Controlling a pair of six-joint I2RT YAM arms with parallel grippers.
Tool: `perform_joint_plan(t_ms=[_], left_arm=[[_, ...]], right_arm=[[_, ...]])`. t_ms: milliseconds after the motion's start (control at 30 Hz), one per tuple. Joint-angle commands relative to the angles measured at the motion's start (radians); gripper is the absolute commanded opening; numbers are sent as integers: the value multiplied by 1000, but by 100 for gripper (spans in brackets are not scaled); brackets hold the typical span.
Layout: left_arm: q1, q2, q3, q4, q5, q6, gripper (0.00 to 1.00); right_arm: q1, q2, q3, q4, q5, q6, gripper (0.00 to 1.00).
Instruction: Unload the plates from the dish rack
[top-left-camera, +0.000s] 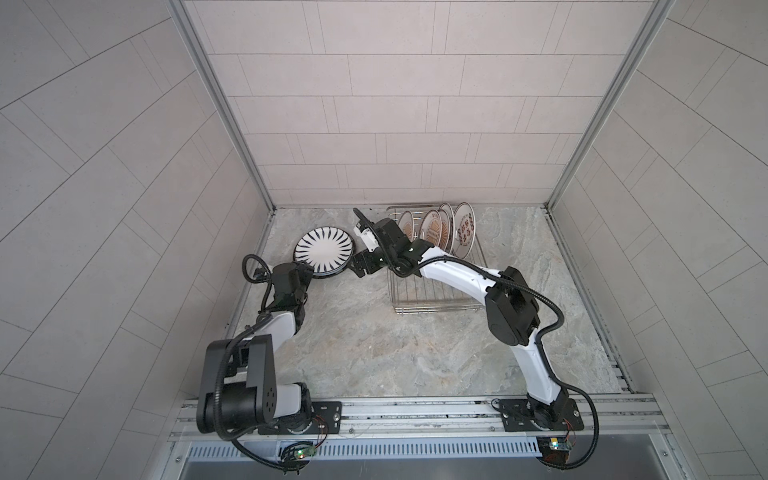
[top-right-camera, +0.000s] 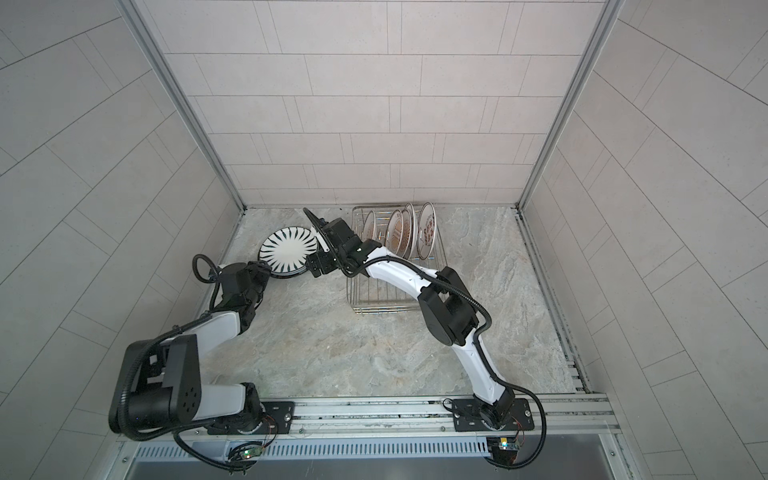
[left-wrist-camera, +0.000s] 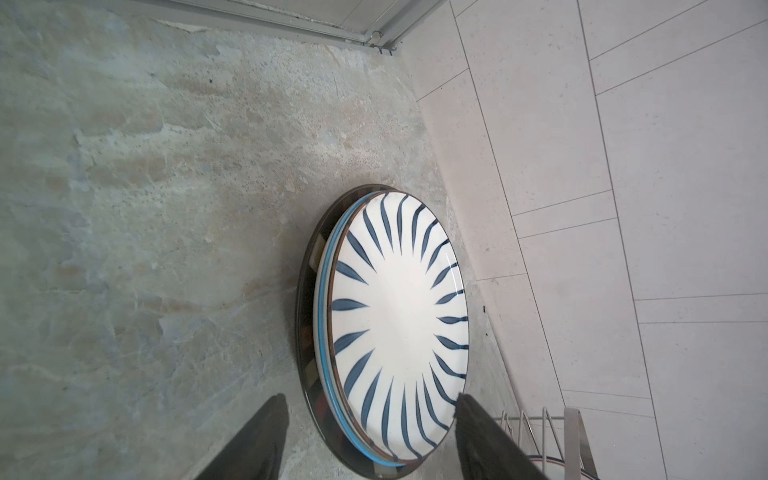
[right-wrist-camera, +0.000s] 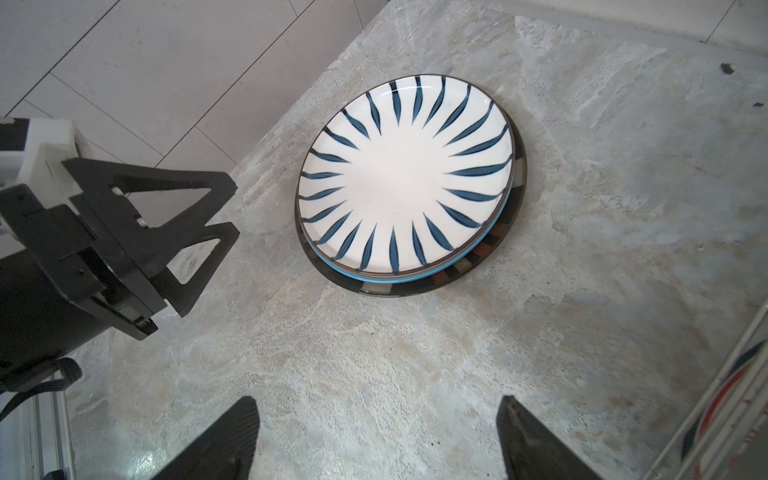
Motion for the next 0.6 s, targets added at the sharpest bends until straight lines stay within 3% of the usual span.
perform_joint_plan(t_ms=[0,133,200,333,500,567], left_arm=[[-6,-82,-32,-6,17,11,73],[-32,-171,-66,-7,50,22,92],[-41,-215,-78,-6,71,32,100],[-101,-299,-89,-14,103,51,100],[-255,-382,-78,-51,64,138,100],[-300,-387,-73,-15,109,174,100]], right_arm=[[23,-108,-12,23,7,-62,92],[33,-191,-68,34,40,-74,94],[33,-250,-139,81,61,-64,100],[33,-377,-272,121,160,-40,100],[28,-548,-435,149,297,-66,100],[22,-614,-494,151,370,-71,100]])
